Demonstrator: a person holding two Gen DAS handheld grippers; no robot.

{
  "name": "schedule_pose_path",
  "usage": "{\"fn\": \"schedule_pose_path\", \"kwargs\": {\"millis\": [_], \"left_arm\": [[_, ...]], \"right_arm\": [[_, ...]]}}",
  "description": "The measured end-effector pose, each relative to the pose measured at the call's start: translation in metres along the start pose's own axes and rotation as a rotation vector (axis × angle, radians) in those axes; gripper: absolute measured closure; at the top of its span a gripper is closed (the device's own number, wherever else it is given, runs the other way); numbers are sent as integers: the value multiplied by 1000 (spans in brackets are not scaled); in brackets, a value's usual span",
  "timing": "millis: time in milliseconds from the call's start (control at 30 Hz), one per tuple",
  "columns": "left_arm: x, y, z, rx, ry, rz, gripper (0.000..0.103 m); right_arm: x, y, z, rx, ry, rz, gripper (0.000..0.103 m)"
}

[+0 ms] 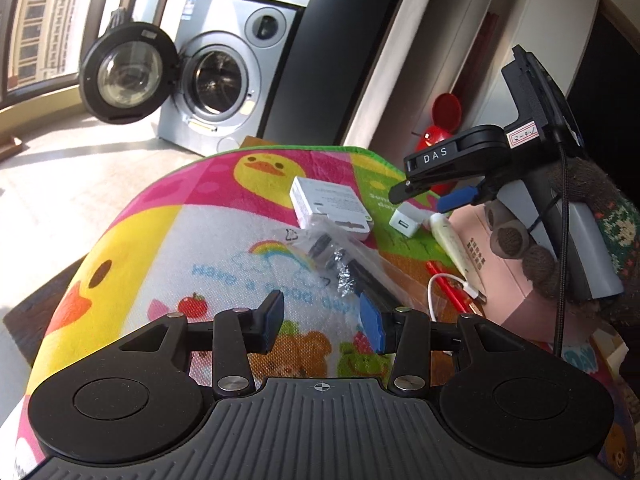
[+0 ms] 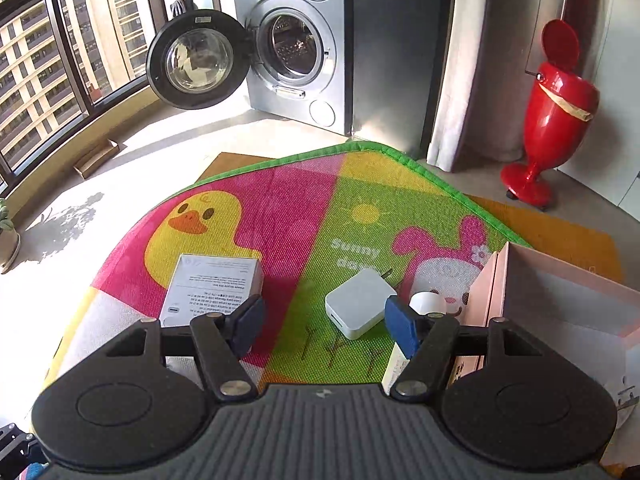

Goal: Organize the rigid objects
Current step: 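Grasp the clear bag with the black item using the left tool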

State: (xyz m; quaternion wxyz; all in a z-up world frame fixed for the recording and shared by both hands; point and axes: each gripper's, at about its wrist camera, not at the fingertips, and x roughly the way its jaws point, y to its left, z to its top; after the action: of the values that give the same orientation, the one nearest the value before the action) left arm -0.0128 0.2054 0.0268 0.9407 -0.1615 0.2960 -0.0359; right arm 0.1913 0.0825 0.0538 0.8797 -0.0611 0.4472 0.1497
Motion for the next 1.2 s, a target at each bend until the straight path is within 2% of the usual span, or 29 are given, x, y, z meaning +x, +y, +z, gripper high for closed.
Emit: {"fn": "schedule_pose_path", "kwargs": {"millis": [133, 167, 200, 267, 400, 533, 700, 767, 867, 1000, 1100, 1200], "left_arm": [[2, 3, -4, -28, 16, -33, 57], [3, 3, -5, -30, 20, -35, 57], [4, 3, -5, -32, 24, -36, 57], [5, 5, -7, -40, 30, -37, 57], [7, 8, -8, -69, 34, -24, 57], [9, 7, -5, -93, 29, -11, 57], [9, 5, -2, -126, 23, -4, 57], [10, 1, -1, -118, 28, -8, 57], [13, -14, -4, -55, 58, -28, 57], [18, -34, -16, 75, 96, -1, 57], [17, -42, -22, 141, 87, 23, 57], [14, -45, -26, 182, 92, 29, 57]], "right_arm": [[24, 7, 1, -69, 17, -93, 36], [27, 7, 0, -68, 32, -102, 39], [30, 8, -1, -69, 53, -106, 50], [28, 11, -4, -90, 57, -99, 53], [13, 20, -24, -136, 55, -30, 54], [-17, 44, -67, -298, 11, 59, 54], [-53, 60, -115, -427, -22, 160, 53], [-68, 60, -134, -454, -34, 203, 53], [-86, 58, -158, -488, -56, 238, 53], [-108, 49, -183, -502, -103, 204, 51], [-120, 37, -202, -493, -174, 110, 37], [-124, 21, -216, -472, -204, 17, 34]]}}
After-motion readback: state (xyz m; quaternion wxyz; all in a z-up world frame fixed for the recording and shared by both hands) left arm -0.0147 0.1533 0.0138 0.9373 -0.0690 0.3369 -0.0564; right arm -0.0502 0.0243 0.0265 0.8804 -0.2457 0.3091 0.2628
